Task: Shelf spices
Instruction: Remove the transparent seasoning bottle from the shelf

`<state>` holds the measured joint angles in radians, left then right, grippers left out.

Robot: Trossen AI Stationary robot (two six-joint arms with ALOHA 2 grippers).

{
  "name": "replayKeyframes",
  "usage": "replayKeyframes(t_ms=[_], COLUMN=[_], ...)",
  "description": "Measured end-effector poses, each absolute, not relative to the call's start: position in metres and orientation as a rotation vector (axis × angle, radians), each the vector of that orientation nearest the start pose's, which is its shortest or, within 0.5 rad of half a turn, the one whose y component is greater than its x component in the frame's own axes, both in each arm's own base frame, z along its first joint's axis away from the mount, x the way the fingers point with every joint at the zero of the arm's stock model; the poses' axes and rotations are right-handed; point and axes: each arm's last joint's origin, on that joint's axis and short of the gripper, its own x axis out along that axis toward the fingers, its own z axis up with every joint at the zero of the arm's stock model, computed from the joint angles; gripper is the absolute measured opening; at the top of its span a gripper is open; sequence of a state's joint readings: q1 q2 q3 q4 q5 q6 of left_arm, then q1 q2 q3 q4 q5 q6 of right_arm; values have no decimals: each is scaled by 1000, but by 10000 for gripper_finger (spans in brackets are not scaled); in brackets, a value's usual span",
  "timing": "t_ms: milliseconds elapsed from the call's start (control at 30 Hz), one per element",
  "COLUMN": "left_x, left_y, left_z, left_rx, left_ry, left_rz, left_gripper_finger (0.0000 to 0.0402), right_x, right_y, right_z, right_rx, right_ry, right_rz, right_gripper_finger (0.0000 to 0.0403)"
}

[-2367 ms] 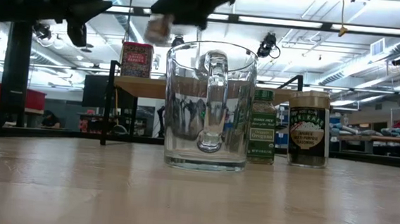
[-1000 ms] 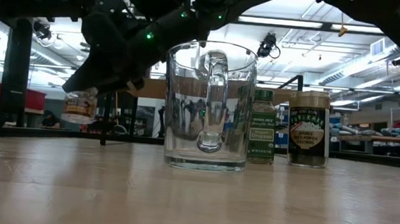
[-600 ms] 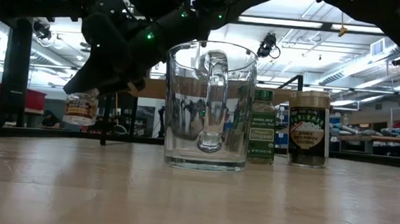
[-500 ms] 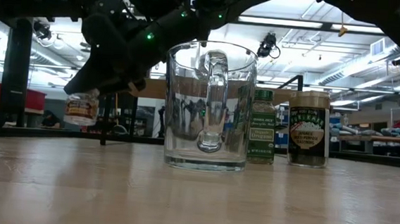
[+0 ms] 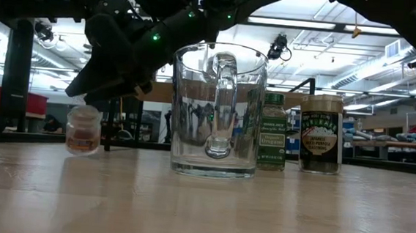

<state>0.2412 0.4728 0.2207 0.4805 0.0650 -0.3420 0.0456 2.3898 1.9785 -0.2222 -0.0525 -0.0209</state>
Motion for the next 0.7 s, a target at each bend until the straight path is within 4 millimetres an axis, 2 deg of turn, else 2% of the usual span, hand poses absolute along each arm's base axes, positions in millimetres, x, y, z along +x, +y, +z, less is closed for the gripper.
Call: replayKeyframes(t_ms=[300, 567, 700], left_x=[128, 128, 129], left_y=[30, 30, 29], left_z=[243, 242, 238], left_rx=[-305, -307, -306], left_ry=[-253, -247, -199], left_rz=[135, 136, 109], left_gripper_finger=[88, 88, 88], right_x=[540, 539, 532], right_y=[26, 27, 36], right_z=[186, 191, 210], right_rx=[-32, -40, -89], right_ry=[603, 595, 593], right_rz=[106, 110, 139], right_gripper_finger=[301, 290, 278])
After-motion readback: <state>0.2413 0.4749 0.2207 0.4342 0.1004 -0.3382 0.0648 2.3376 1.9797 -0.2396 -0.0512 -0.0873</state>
